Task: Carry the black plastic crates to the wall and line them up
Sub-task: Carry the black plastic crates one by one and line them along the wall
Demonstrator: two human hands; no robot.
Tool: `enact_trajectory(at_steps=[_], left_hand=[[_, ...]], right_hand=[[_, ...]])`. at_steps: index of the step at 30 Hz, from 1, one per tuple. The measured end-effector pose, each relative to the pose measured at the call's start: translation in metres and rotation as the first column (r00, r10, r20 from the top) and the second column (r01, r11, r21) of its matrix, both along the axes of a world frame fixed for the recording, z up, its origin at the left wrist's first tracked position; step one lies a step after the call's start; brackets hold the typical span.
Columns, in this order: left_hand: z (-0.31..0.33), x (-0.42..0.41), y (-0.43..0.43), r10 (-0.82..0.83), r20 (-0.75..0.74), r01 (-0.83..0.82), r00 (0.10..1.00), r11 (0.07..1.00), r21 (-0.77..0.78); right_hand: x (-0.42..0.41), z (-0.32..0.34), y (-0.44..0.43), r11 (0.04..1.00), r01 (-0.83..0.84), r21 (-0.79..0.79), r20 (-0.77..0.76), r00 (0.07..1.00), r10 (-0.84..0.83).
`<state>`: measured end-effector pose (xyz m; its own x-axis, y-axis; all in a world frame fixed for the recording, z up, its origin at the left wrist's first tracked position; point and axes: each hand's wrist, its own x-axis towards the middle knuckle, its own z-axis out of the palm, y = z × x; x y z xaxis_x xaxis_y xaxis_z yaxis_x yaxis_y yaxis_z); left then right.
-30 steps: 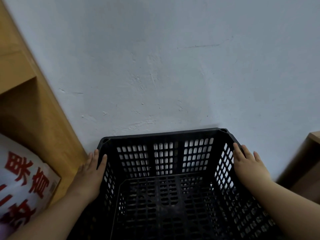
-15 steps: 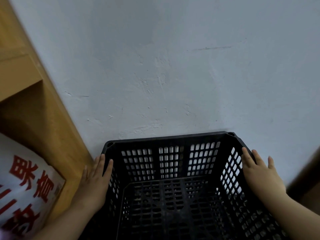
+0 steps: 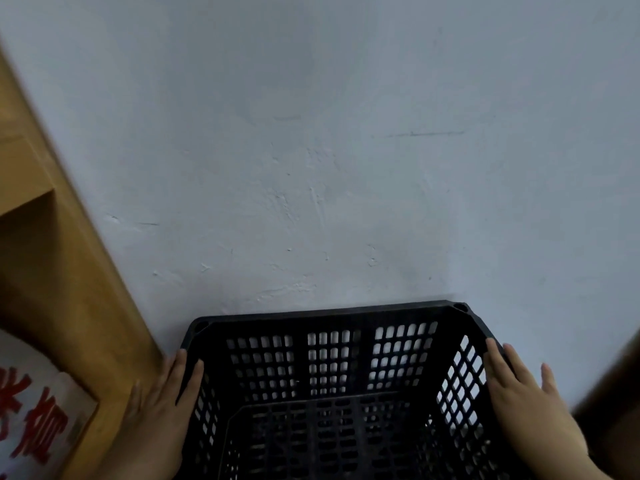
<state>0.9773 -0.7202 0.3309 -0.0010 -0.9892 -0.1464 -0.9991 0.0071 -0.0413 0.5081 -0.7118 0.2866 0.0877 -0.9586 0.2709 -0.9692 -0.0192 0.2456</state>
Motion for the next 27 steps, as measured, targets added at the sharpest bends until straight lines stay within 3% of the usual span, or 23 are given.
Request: enact_trajectory(at_steps=[2, 9, 10, 11, 15, 18, 21, 23, 24, 26, 27], left_hand=[[-0.001, 0.002, -0.003, -0.076, 0.052, 0.080, 0.996, 0.992, -0.095], [-0.033, 0.033, -0.007, -0.274, 0.163, 0.292, 0.948, 0.951, -0.103], [-0.029, 0.032, -0.005, -0.309, 0.206, 0.346, 0.929, 0.922, -0.176], [-0.029, 0.030, -0.004, -0.302, 0.214, 0.347, 0.929, 0.910, -0.225], [-0.037, 0.030, -0.005, -0.294, 0.207, 0.321, 0.933, 0.941, -0.110], [-0.042, 0.028, -0.009, -0.248, 0.288, 0.306, 0.925, 0.936, -0.176], [-0.044, 0.024, -0.017, -0.153, 0.237, 0.207, 0.959, 0.953, -0.223], [-0.018, 0.008, -0.008, -0.134, 0.244, 0.172, 0.961, 0.975, -0.141], [-0.015, 0.006, -0.009, -0.130, 0.176, 0.169, 0.976, 0.958, -0.231], [-0.008, 0.002, 0.000, -0.159, 0.106, 0.178, 0.982, 0.962, -0.207], [-0.007, 0.004, 0.000, -0.164, 0.179, 0.192, 0.970, 0.970, -0.151]], right_hand=[[-0.004, -0.004, -0.004, 0.996, -0.066, -0.067, -0.032, 0.997, 0.064], [-0.009, -0.011, -0.006, 0.985, -0.134, -0.111, -0.080, 0.989, 0.126], [-0.010, -0.014, -0.006, 0.978, -0.160, -0.130, -0.086, 0.985, 0.149], [-0.011, -0.016, -0.007, 0.973, -0.177, -0.145, -0.094, 0.982, 0.165], [-0.010, -0.015, -0.013, 0.972, -0.139, -0.187, -0.088, 0.988, 0.125], [-0.010, -0.017, -0.013, 0.966, -0.151, -0.208, -0.088, 0.987, 0.136], [-0.009, -0.015, -0.016, 0.969, -0.129, -0.211, -0.093, 0.989, 0.111], [-0.009, -0.016, -0.017, 0.979, -0.117, -0.170, -0.106, 0.989, 0.100], [-0.009, -0.016, -0.018, 0.982, -0.109, -0.151, -0.110, 0.990, 0.093], [-0.006, -0.013, -0.018, 0.985, -0.103, -0.138, -0.103, 0.991, 0.090], [-0.006, -0.012, -0.017, 0.987, -0.101, -0.127, -0.085, 0.992, 0.091]])
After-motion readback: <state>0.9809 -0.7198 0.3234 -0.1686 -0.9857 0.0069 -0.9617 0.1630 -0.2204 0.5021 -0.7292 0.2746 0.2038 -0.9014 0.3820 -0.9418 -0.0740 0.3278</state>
